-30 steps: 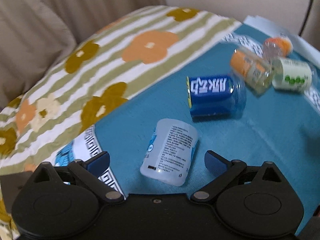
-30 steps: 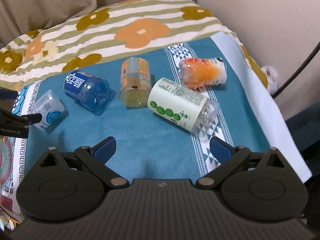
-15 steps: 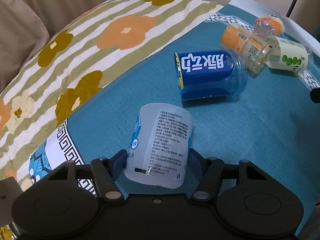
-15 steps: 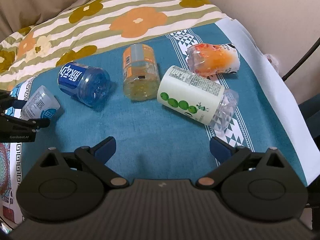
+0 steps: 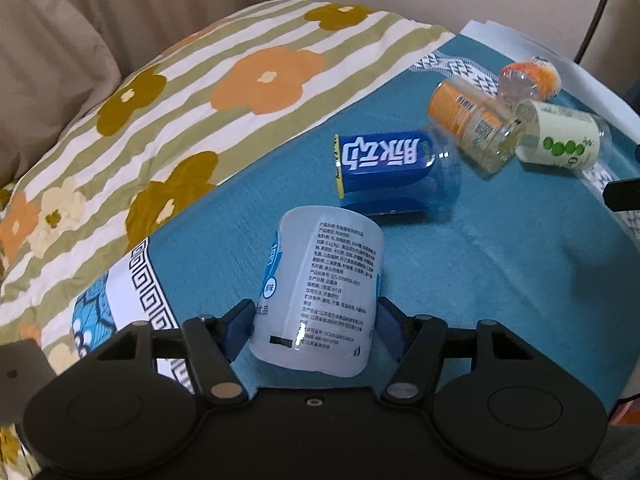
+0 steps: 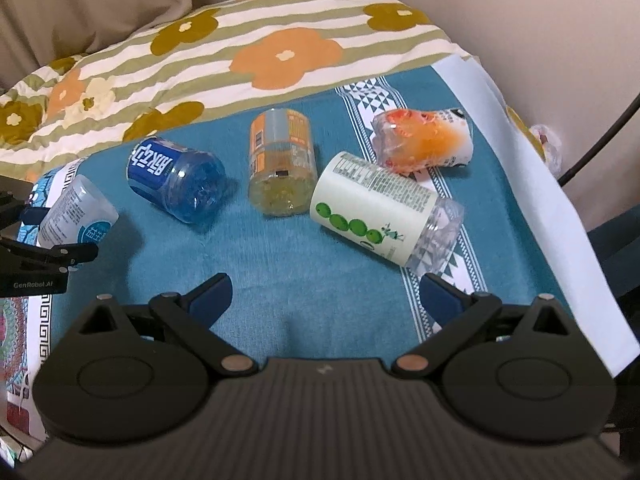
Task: Flip cup upright
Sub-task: 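Pull the lying white cup along the cloth with the left gripper, then open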
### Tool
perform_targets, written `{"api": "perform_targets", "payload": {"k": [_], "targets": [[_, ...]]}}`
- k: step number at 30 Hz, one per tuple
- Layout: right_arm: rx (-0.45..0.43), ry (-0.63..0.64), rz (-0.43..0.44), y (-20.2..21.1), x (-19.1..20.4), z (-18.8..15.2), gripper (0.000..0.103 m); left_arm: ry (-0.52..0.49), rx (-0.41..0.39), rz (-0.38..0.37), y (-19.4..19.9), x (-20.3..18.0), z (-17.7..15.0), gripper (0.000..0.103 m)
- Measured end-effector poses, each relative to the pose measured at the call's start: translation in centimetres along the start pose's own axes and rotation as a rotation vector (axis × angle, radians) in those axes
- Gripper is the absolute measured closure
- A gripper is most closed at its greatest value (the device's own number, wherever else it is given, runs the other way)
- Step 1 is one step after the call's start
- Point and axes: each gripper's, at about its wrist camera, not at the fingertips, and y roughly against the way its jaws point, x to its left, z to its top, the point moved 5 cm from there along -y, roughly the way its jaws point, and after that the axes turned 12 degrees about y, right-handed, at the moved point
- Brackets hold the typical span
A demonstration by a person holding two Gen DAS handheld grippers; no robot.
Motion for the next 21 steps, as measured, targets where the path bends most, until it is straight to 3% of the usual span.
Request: {"api": "perform_targets", "payload": {"k": [11, 21], "targets": [[-0.047, 0.079, 0.049, 2.9, -2.4, -1.2, 0.0, 0.232, -0.017, 0.046, 4.7, -4.5, -2.4, 0.034], [-0.062, 0.177, 0.101, 4.1, -5.0, -3.5, 0.0, 0.492, -0.017, 0.061, 5.2, -10.0, -4.4, 0.034]]}}
